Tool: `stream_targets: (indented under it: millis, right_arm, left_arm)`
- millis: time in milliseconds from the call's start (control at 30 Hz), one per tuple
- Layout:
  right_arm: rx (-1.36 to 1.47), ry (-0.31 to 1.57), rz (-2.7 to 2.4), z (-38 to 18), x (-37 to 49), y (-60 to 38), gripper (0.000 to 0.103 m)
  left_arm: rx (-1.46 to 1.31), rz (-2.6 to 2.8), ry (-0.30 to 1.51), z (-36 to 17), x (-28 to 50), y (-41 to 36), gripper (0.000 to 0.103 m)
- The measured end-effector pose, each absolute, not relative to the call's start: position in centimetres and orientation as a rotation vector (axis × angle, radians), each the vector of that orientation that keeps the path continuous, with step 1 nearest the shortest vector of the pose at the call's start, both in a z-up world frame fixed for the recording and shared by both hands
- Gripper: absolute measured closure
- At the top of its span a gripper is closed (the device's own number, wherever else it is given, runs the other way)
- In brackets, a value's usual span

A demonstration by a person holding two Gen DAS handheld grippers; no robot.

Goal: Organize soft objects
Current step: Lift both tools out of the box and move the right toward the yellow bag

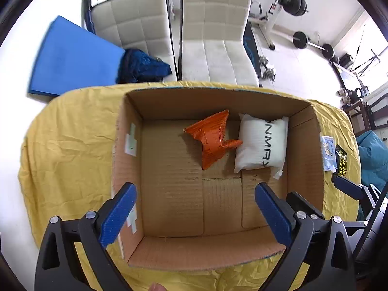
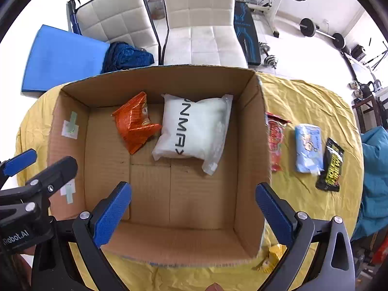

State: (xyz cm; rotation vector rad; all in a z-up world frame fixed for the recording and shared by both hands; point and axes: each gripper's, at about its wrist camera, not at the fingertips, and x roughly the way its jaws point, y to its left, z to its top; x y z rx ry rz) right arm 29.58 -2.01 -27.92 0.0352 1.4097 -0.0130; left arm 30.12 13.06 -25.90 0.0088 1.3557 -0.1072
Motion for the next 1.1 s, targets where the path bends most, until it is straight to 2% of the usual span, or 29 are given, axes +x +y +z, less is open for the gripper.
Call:
stream_targets:
  millis: [433,767,933,1100]
  right_arm:
    - [0.052,1.306,0.018,-20.4,22.7,-1.5,0.0]
    - [0.132,1.291,0.03,-18.0,19.5,-4.4,0.0]
    - [0.185,1.36,-0.058,-20.2,17.3,-10.5,0.0]
    - [0.253,1.518,-0.219,-27.5,14.0,-18.6,0.0]
  left_arm:
    - [0.02,-0.093,1.193,-18.6,24.4,13.6,0.003]
    - [0.019,-0.089,1.143,-15.9,20.5,12.7,0.003]
    - [0.024,-0.082,1.183,-17.6,19.2,11.2,0.003]
    - [0.019,-0.086,1.266,-21.2,18.8,8.6,0.003]
